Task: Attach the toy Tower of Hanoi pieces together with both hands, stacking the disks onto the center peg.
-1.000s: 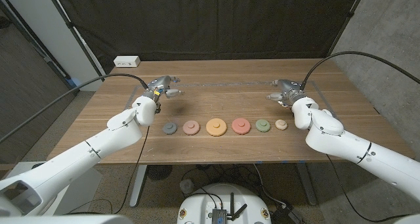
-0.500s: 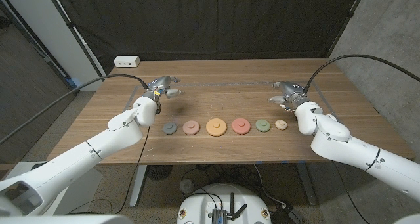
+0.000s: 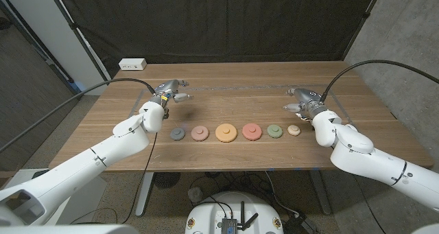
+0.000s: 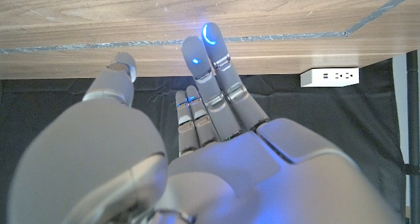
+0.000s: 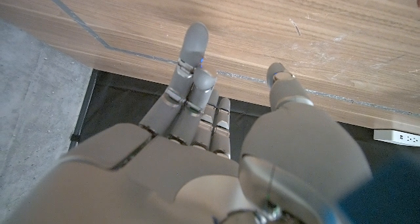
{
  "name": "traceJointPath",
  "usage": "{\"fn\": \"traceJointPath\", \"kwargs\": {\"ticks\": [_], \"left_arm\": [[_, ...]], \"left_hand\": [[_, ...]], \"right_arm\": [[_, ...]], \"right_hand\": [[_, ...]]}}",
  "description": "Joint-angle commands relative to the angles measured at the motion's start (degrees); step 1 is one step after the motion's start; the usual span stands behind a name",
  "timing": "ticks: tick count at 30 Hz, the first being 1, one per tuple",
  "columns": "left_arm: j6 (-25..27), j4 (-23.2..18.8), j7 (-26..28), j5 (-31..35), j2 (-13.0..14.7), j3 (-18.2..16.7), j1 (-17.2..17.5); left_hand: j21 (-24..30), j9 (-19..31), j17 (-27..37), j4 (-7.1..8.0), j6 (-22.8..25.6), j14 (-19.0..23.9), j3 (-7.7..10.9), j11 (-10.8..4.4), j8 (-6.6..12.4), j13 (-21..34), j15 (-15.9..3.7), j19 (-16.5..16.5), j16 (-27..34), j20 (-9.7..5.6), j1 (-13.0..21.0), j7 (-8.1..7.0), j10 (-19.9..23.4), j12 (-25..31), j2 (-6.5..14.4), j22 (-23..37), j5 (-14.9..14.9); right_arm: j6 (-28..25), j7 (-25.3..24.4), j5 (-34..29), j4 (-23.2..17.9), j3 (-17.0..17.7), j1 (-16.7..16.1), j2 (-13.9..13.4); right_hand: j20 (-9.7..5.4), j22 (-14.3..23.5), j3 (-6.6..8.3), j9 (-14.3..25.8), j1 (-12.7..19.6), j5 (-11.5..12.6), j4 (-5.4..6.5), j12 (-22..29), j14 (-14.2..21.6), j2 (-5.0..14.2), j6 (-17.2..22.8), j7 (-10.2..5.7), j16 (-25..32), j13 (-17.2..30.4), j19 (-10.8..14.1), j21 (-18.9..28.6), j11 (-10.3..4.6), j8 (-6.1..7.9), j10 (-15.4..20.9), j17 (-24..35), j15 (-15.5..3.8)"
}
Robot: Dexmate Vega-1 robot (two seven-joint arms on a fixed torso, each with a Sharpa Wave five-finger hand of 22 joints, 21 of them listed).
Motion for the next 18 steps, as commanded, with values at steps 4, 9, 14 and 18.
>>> {"fn": "traceJointPath", "kwargs": {"ticks": [4, 9, 14, 18], "left_arm": [[-0.5, 0.2, 0.4, -0.4, -0.2, -0.1, 0.1], [-1.2, 0.3, 0.8, -1.4, -0.1, -0.9, 0.8], [-1.2, 0.4, 1.0, -1.6, -0.1, -1.0, 0.9], [-1.4, 0.4, 1.4, -1.7, -0.2, -1.1, 1.1]], "left_hand": [[0.6, 0.3, 0.0, -0.20, 0.6, 0.0, -0.29, -0.12, 0.07, 0.4, -3.05, -0.4, 0.5, -4.63, 0.3, 0.07, 0.4, -0.1, 0.4, -0.1, 0.4], [0.8, 0.3, -0.1, -0.19, 0.7, 0.0, -0.41, -0.15, 0.04, 0.4, -3.05, -0.4, 0.7, -4.61, 0.3, 0.03, 0.7, -0.1, 0.4, -0.2, 0.4], [1.0, 0.3, -0.1, -0.18, 0.7, 0.0, -0.52, -0.07, 0.03, 0.5, -3.05, -0.4, 0.9, -4.69, 0.3, 0.04, 0.6, -0.1, 0.5, -0.3, 0.4], [1.1, 0.3, -0.1, -0.18, 0.7, 0.0, -0.59, -0.05, 0.02, 0.5, -3.05, -0.3, 1.0, -4.71, 0.4, 0.11, 0.7, -0.1, 0.5, -0.3, 0.5]], "right_arm": [[-0.5, -2.1, 2.0, -3.1, 2.3, -4.5, -2.6], [-0.1, -3.0, 2.6, -4.2, 3.3, -6.0, -3.6], [-0.1, -3.6, 3.1, -5.4, 4.2, -7.4, -4.6], [0.0, -3.5, 3.3, -6.1, 4.5, -8.0, -5.5]], "right_hand": [[-4.40, -0.1, -0.12, 0.3, 0.2, 0.3, 0.10, -0.4, 0.7, 0.35, 0.5, -0.04, 0.3, 0.0, 0.3, 0.8, -0.09, -0.03, -0.1, 0.3, -5.54], [-4.39, -0.4, -0.15, 0.3, 0.4, 0.3, 0.11, -0.6, 0.3, 0.28, 0.4, -0.13, -0.1, -0.1, 0.1, 0.9, -0.04, -0.10, -0.3, 0.0, -5.55], [-4.38, -0.7, -0.27, 0.3, 0.5, 0.3, 0.18, -0.6, 0.7, 0.23, 0.5, -0.08, 0.0, -0.3, -0.1, 1.7, -0.11, -0.12, -0.2, 0.2, -5.55], [-4.38, -1.0, -0.31, 0.3, 0.6, 0.3, 0.23, -0.6, 0.7, 0.24, 0.6, -0.13, -0.1, -0.4, -0.3, 1.8, -0.06, -0.09, -0.3, 0.2, -5.54]]}}
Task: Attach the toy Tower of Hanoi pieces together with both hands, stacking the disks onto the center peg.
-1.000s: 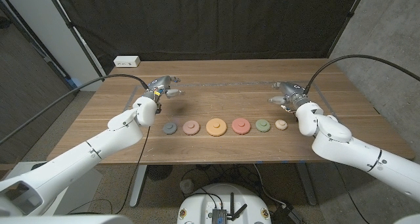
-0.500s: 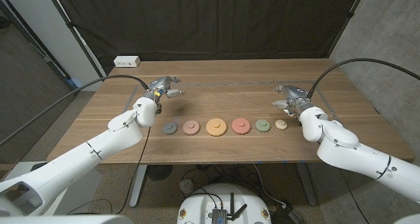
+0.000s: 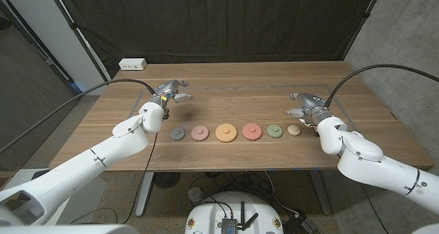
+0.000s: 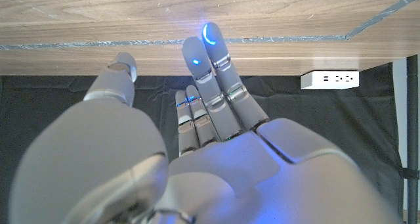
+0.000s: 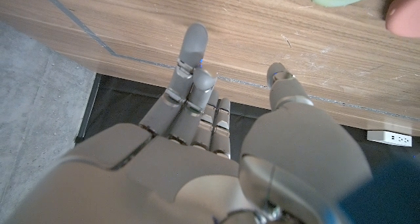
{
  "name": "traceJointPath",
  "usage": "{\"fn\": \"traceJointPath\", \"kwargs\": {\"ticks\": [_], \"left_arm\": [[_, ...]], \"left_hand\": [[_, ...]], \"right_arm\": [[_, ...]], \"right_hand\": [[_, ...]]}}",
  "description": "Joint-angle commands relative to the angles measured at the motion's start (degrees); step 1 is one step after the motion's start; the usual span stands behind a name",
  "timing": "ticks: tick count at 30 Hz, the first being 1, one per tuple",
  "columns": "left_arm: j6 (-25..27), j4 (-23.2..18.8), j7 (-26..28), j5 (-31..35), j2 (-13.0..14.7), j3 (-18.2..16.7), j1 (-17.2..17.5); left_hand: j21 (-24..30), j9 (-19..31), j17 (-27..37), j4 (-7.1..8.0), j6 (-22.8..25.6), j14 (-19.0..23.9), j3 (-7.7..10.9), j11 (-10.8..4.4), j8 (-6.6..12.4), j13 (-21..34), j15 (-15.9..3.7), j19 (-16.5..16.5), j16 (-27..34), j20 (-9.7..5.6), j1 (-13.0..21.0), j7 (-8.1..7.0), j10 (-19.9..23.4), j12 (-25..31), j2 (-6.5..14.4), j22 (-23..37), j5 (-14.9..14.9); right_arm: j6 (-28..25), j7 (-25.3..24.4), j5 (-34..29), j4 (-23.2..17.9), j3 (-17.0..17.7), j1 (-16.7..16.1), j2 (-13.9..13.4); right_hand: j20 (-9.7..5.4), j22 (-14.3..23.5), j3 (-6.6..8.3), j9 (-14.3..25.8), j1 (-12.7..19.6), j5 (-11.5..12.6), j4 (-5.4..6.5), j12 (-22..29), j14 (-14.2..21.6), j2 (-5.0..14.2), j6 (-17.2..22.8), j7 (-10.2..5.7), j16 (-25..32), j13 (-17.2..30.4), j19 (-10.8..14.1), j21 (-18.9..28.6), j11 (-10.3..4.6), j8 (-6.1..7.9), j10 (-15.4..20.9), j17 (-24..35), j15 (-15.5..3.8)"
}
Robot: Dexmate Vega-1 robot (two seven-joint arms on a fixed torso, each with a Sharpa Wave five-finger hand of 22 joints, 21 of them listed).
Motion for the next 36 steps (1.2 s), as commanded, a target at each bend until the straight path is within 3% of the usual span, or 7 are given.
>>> {"fn": "traceJointPath", "kwargs": {"ticks": [1, 14, 36], "left_arm": [[-0.6, 0.2, 0.8, -0.8, -0.1, -0.5, 0.5], [-1.0, 0.8, 1.4, -1.3, -0.5, -0.5, 0.6], [-2.3, 1.3, 2.1, -2.2, 0.0, -1.2, 1.2]], "left_hand": [[0.6, 0.3, 0.1, 0.00, 0.5, 0.0, -0.15, 0.20, 0.01, 0.3, -3.05, -0.3, 0.6, -4.67, 0.3, -0.05, 0.4, -0.1, 0.5, -0.1, 0.2], [1.0, 0.3, 0.0, 0.03, 0.6, -0.1, -0.39, 0.03, -0.01, 0.4, -3.06, -0.4, 1.0, -4.64, 0.4, 0.01, 0.4, -0.3, 0.7, -0.2, 0.3], [1.7, 0.4, -0.5, 0.09, 0.8, -0.3, -0.85, 0.31, -0.08, 0.7, -3.06, -0.6, 1.6, -4.71, 0.5, 0.01, 0.7, -0.4, 1.0, -0.6, 0.4]], "right_arm": [[0.2, -1.0, 1.0, -2.6, 1.7, -3.0, -2.4], [-0.1, -1.4, 0.8, -5.1, 2.2, -5.4, -4.5], [-1.5, -0.7, -1.2, -7.7, 0.6, -7.2, -5.1]], "right_hand": [[-4.38, 0.0, -0.15, 0.3, 0.6, 0.3, 0.07, -0.1, 0.6, 0.25, 0.6, -0.11, 0.1, 0.1, -0.3, 0.6, -0.08, -0.09, -0.2, 0.4, -5.34], [-4.37, -0.8, -0.16, 0.3, 0.9, 0.4, 0.00, -0.2, -0.2, 0.17, -0.6, -0.20, -0.7, 0.1, -1.1, 0.9, 0.09, -0.56, -1.0, 0.1, -5.34], [-4.35, -2.2, -0.53, 0.3, 1.5, 0.4, 0.07, -0.1, -0.2, 0.27, -0.9, -0.10, -1.1, -0.1, -2.0, 2.7, 0.18, -0.62, -1.2, -0.2, -5.34]]}}
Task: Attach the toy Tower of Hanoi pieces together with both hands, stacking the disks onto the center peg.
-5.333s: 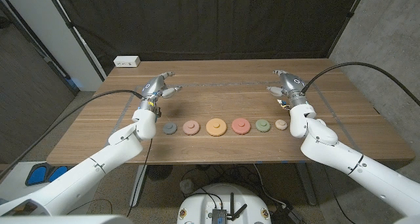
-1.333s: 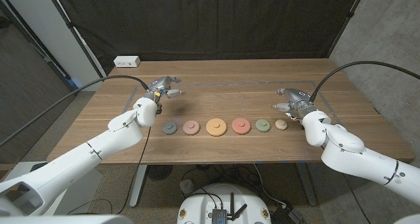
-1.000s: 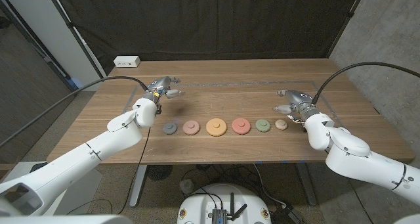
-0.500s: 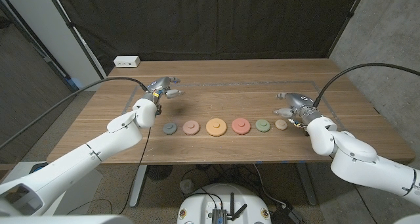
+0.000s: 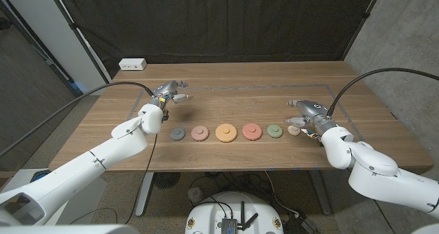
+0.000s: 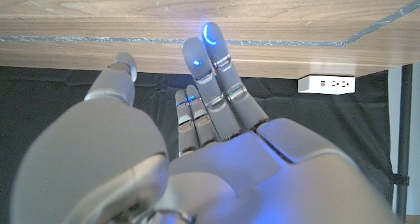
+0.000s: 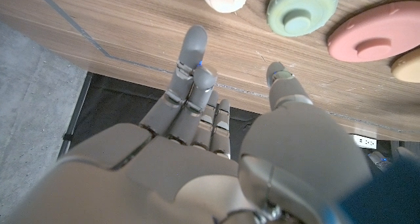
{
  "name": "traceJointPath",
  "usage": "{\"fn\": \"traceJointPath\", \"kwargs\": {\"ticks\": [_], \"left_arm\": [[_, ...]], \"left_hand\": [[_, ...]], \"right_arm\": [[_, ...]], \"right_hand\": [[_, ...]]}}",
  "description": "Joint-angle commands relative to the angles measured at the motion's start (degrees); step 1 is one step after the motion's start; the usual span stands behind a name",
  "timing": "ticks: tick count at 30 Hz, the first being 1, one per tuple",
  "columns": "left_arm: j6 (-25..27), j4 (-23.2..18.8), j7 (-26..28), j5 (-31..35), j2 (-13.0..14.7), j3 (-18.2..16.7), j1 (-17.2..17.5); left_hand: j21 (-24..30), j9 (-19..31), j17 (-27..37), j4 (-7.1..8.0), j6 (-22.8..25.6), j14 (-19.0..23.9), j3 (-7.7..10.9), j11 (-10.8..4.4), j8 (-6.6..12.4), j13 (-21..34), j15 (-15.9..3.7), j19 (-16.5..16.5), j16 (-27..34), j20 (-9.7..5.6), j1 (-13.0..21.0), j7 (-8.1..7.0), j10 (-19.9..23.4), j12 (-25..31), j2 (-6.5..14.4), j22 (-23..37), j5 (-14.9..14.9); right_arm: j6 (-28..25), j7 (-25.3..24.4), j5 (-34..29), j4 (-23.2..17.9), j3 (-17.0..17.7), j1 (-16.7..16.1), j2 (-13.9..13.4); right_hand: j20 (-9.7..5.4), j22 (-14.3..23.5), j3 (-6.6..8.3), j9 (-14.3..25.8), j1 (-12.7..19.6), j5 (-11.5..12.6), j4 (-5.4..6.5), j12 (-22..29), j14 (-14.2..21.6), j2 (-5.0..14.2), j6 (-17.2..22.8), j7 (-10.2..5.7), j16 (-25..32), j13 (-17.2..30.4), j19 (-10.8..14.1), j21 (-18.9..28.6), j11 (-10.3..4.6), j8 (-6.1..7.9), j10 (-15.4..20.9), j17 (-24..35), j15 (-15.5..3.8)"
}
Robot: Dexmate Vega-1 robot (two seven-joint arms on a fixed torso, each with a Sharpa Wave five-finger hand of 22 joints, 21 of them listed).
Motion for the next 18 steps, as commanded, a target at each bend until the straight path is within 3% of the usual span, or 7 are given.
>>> {"fn": "traceJointPath", "kwargs": {"ticks": [1, 18], "left_arm": [[-0.6, 0.3, 0.3, -0.5, 0.3, -0.4, 0.3], [-1.1, 0.5, 0.4, -0.6, 0.5, -0.4, 0.3]], "left_hand": [[0.5, 0.1, 0.0, -0.06, 0.6, -0.3, -0.25, -0.06, -0.09, 0.2, -3.06, -0.3, 0.4, -5.06, -0.1, -0.14, 0.5, -0.2, 0.5, 0.1, 0.4], [1.0, 0.1, -0.2, -0.04, 0.7, -0.4, -0.55, 0.05, -0.13, 0.4, -3.07, -0.5, 0.9, -5.09, -0.1, -0.16, 0.8, -0.2, 0.7, -0.2, 0.5]], "right_arm": [[-0.5, 0.8, -1.2, -1.2, -1.2, -0.6, -0.3], [-1.3, 3.1, -4.8, -1.8, -3.7, 0.8, 1.0]], "right_hand": [[-5.07, -0.1, -0.27, 0.1, 0.5, 0.4, 0.03, 0.1, 0.1, -0.10, -0.2, 0.23, -0.2, 0.1, -0.4, 0.3, -0.01, -0.18, -0.4, 0.2, -5.56], [-5.05, -0.7, -0.50, 0.1, 0.9, 0.3, 0.02, 0.0, 0.0, -0.15, -0.8, 0.46, -0.4, -0.1, -0.9, 1.3, 0.16, -0.31, -0.9, 0.0, -5.55]]}}
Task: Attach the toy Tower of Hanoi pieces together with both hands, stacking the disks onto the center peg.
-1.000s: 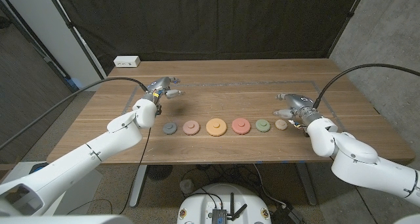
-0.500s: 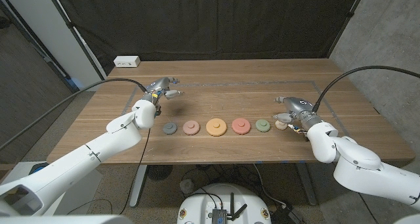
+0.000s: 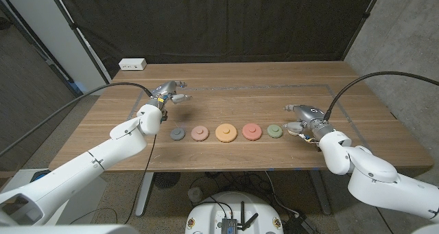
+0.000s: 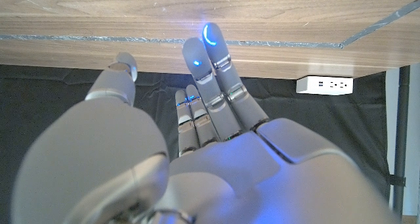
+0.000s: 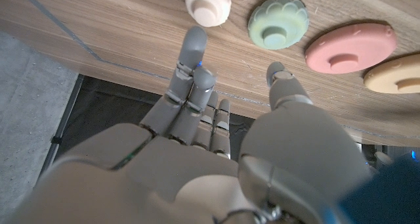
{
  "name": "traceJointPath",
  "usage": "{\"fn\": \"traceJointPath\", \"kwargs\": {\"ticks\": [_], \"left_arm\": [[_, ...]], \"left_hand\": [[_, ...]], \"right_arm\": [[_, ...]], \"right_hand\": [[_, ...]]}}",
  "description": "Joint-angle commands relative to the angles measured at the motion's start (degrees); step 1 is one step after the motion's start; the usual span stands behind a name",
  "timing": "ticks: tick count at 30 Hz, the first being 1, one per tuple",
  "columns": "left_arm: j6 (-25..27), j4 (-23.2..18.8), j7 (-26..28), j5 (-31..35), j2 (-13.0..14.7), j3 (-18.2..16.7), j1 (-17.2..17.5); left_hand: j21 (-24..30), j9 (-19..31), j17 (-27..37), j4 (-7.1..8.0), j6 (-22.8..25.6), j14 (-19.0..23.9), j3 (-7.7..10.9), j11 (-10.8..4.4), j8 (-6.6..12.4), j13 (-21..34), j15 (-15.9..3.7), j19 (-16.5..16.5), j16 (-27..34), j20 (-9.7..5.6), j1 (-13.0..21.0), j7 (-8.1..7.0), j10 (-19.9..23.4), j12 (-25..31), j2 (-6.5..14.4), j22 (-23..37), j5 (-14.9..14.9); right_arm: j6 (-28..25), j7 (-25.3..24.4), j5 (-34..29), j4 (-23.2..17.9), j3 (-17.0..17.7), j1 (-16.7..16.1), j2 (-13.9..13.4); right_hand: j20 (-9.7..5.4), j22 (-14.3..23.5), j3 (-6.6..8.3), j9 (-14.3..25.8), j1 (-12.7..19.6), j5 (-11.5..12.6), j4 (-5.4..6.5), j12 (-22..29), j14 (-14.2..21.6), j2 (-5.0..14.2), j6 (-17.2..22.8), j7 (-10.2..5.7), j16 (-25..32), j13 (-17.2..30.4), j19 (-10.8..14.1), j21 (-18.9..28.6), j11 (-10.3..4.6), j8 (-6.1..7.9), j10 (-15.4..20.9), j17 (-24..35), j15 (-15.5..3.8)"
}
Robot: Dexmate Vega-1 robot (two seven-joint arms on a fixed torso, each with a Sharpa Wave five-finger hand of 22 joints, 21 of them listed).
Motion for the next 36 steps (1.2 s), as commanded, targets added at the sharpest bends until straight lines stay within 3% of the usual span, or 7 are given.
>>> {"fn": "traceJointPath", "kwargs": {"ticks": [1, 34, 36], "left_arm": [[-0.4, 0.2, -0.1, 0.0, 0.2, 0.1, -0.1], [-2.1, 1.1, 0.1, -0.5, 0.4, -0.5, 0.0], [-2.3, 1.4, 0.2, -0.6, 0.3, -0.5, 0.0]], "left_hand": [[0.4, 0.1, 0.1, -0.05, 0.7, -0.3, -0.08, 0.20, -0.14, 0.1, -3.10, -0.3, 0.4, -4.90, 0.0, -0.17, 0.5, -0.2, 0.7, 0.1, 0.5], [1.4, 0.1, -0.3, -0.07, 0.9, -0.5, -0.56, 0.18, -0.21, 0.5, -3.10, -0.5, 1.3, -4.99, 0.0, -0.14, 0.7, -0.5, 1.0, -0.5, 0.7], [1.5, 0.1, -0.4, -0.06, 0.9, -0.6, -0.60, 0.15, -0.22, 0.5, -3.10, -0.4, 1.3, -4.97, 0.0, -0.16, 0.8, -0.5, 1.0, -0.6, 0.7]], "right_arm": [[-1.0, 1.8, -2.6, -0.7, -1.8, 1.0, 1.1], [-4.3, 14.5, -15.4, -2.3, -10.4, 8.0, 6.6], [-4.5, 15.7, -16.6, -2.2, -11.0, 8.5, 7.1]], "right_hand": [[-5.04, -0.2, -0.40, 0.1, 0.9, 0.3, 0.19, 0.0, -0.2, -0.12, -0.3, 0.04, -0.7, -0.1, -0.5, 0.6, 0.12, -0.30, -0.1, -0.3, -5.55], [-5.02, -2.1, -1.44, -0.1, 1.9, -0.3, 0.17, -0.3, -1.1, -0.75, -3.7, 0.99, -1.4, -0.5, -2.3, 2.8, 0.71, -0.94, -2.7, -1.3, -5.52], [-5.02, -2.3, -1.64, -0.2, 1.9, -0.5, 0.23, -0.5, -1.1, -0.80, -3.8, 1.62, -1.3, -0.7, -2.5, 3.1, 0.91, -0.89, -3.2, -1.5, -5.51]]}}
